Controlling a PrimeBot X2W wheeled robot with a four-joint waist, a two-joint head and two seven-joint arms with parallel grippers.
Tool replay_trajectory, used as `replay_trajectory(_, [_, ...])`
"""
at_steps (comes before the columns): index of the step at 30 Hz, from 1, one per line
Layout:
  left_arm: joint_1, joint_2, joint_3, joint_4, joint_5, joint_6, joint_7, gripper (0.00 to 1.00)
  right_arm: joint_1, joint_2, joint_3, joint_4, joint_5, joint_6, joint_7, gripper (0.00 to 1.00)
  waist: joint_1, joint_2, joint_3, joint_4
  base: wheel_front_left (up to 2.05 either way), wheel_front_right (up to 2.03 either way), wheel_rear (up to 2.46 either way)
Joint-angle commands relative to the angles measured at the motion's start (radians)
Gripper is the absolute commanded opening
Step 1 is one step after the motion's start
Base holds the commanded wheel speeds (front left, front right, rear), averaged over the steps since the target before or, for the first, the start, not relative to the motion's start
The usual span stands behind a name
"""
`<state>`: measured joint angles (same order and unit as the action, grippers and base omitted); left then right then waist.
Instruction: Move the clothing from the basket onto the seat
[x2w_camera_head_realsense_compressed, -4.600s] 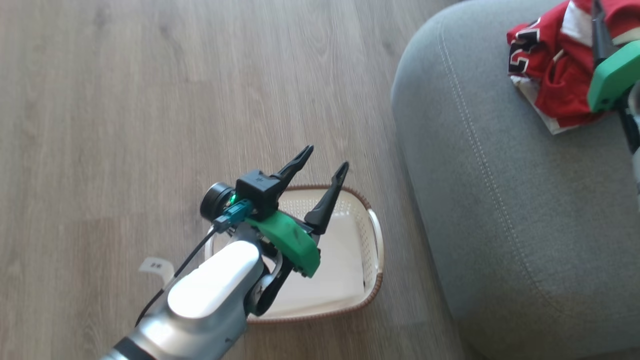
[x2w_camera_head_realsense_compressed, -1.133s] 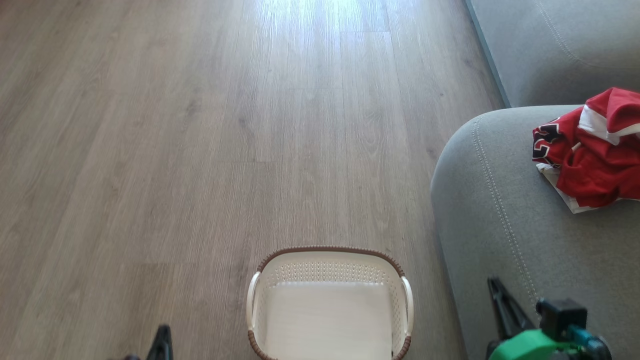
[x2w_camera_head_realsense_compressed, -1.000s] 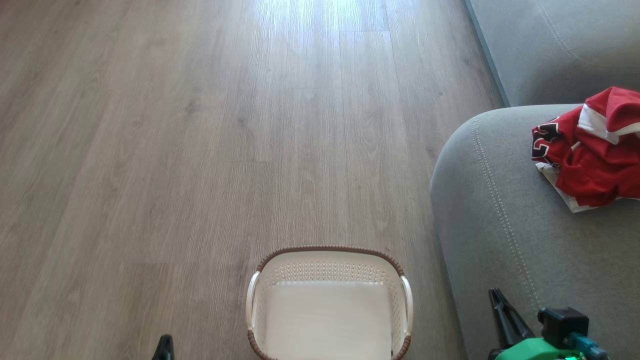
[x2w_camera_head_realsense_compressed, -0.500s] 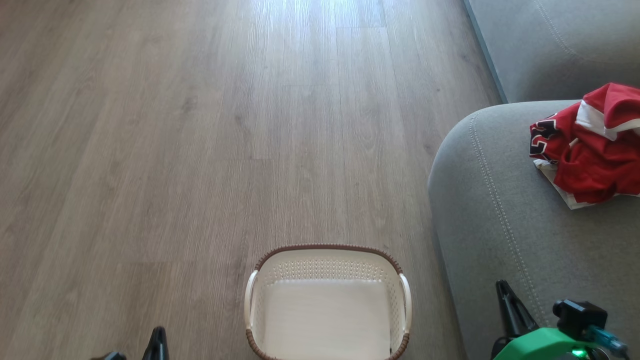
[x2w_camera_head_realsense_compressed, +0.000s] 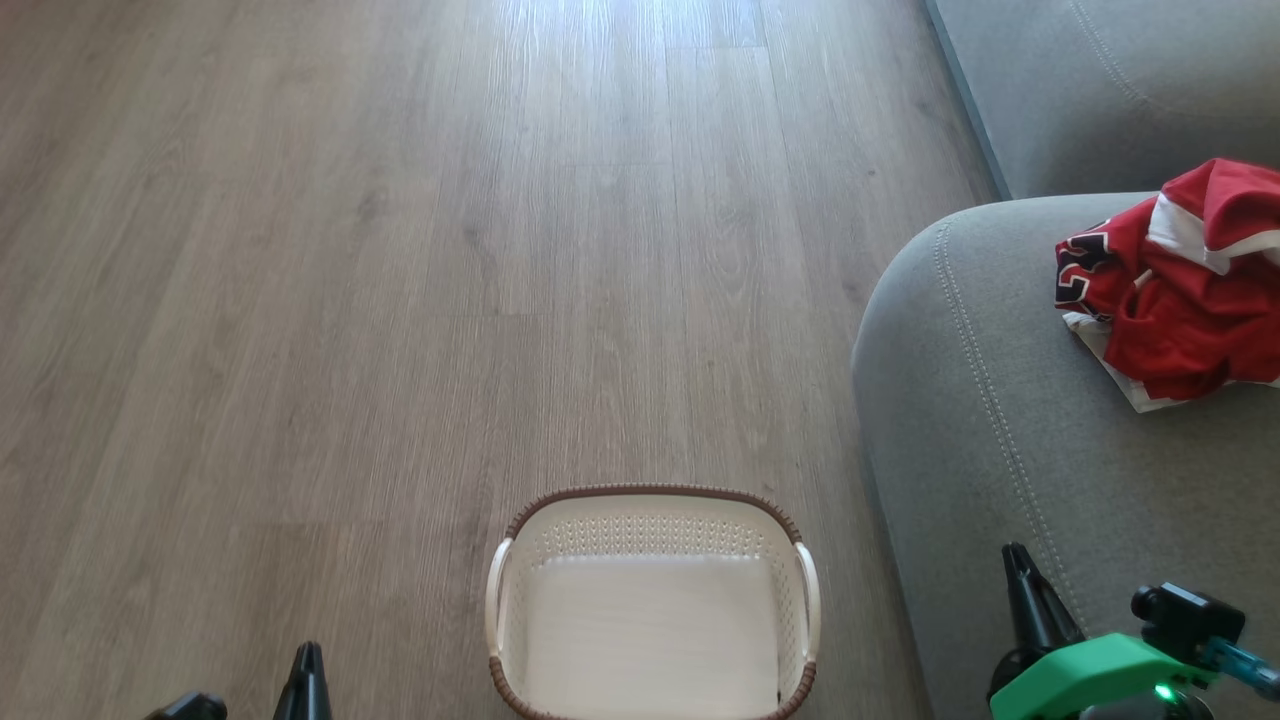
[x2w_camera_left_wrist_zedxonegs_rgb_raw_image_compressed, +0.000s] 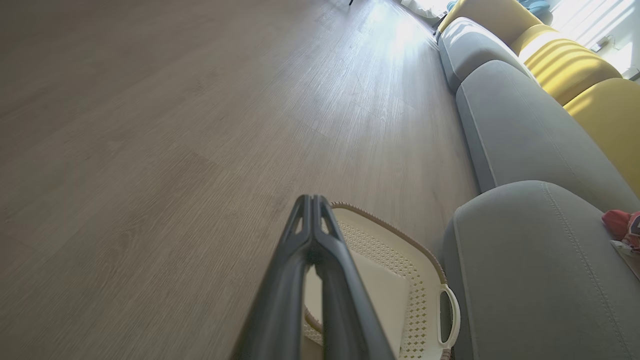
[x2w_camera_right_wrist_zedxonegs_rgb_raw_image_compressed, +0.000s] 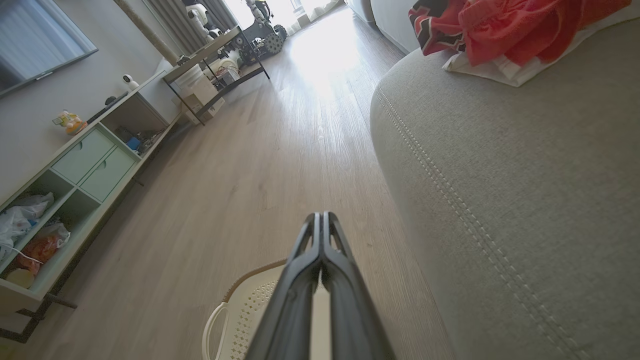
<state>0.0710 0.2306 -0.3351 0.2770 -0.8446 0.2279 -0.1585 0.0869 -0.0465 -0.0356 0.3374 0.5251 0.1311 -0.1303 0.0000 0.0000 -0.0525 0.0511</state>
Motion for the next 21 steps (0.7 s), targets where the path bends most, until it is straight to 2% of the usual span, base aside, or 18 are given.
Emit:
replay_trajectory(1, [-0.052,0.003,0.035,-0.033,-0.024,-0.01,0.008,0.0,-0.052,-0.002,-0.004,-0.038,0.036,0.0,0.009,0.0,0.0,0.0,0.001,-0.001,0.0,0.0,0.0])
replay_trajectory(21, [-0.077,-0.034,0.12,-0.052,-0.181,-0.065,0.061,0.0,-0.087,-0.004,-0.018,-0.045,0.257,0.0,0.057,0.0,0.0,0.0,0.011,-0.012,0.0,0.0,0.0])
